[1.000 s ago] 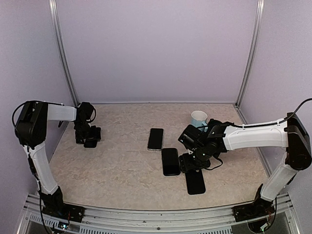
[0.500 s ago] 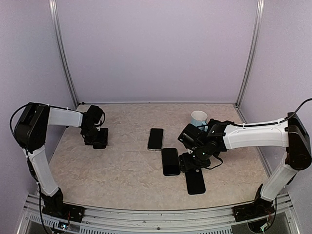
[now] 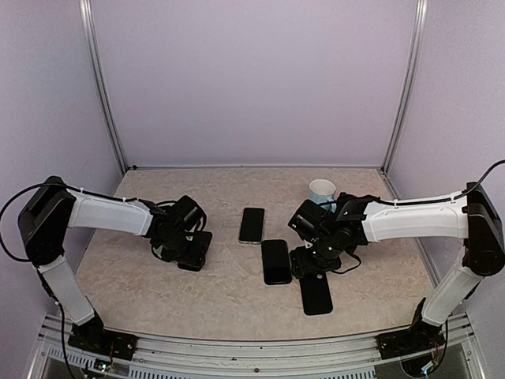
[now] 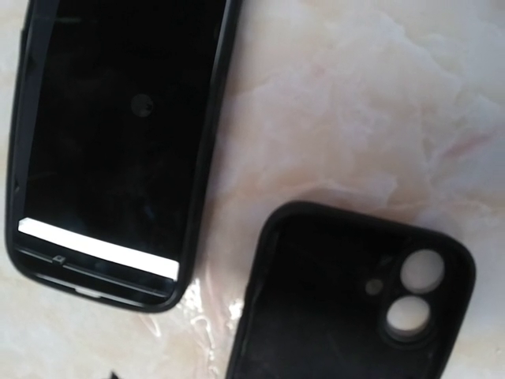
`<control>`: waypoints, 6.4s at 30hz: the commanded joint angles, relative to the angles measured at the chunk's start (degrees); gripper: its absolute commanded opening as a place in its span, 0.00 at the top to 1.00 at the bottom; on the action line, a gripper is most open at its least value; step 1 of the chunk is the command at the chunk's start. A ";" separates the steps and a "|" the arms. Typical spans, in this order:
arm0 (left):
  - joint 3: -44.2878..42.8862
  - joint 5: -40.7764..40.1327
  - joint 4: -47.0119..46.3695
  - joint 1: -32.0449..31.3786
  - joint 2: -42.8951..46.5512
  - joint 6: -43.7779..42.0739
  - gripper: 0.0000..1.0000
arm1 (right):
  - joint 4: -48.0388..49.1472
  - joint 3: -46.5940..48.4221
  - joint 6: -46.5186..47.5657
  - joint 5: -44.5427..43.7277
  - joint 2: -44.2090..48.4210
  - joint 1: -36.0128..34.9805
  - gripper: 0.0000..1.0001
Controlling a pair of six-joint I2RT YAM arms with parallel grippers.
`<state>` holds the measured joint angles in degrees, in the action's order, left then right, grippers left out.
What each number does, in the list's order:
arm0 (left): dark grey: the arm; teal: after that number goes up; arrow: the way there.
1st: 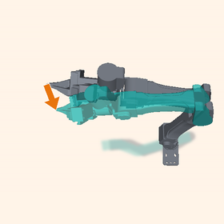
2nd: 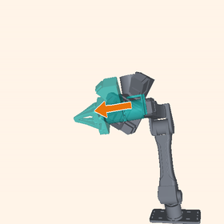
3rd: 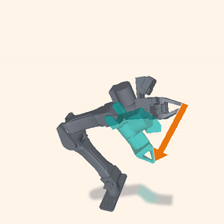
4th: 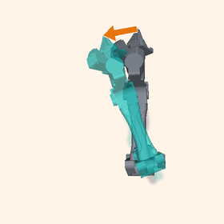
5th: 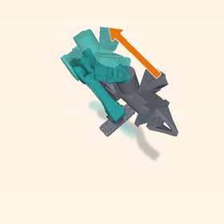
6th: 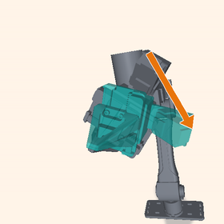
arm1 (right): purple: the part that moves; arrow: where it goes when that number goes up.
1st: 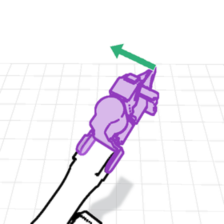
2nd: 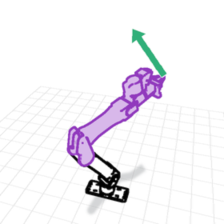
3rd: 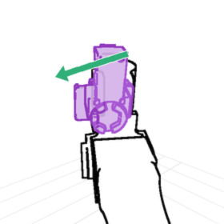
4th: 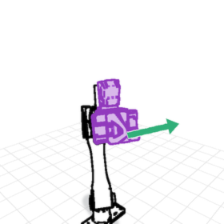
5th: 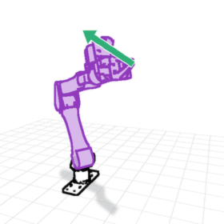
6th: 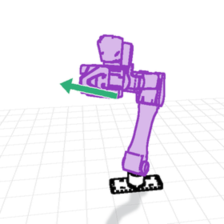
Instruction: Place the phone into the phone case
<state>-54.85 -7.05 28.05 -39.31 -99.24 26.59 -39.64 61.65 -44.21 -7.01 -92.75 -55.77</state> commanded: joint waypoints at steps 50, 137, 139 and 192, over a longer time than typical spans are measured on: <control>10.37 -8.16 -14.46 -5.71 15.18 3.05 0.50 | 25.82 12.88 7.91 8.92 -7.26 -1.92 0.27; -9.65 2.96 -28.76 -36.43 18.34 -20.88 0.41 | 18.20 6.59 56.40 68.67 19.92 13.47 1.00; -7.72 0.05 -31.47 -36.31 19.28 -23.99 0.50 | 16.11 7.69 57.76 68.24 19.56 13.45 1.00; -4.76 34.51 -45.27 -20.70 15.89 -23.08 1.00 | 35.65 -7.83 35.29 52.91 23.98 14.61 0.30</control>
<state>-59.20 26.33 -11.16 -59.88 -84.27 1.93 -12.36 58.17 0.03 48.47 -70.52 -41.50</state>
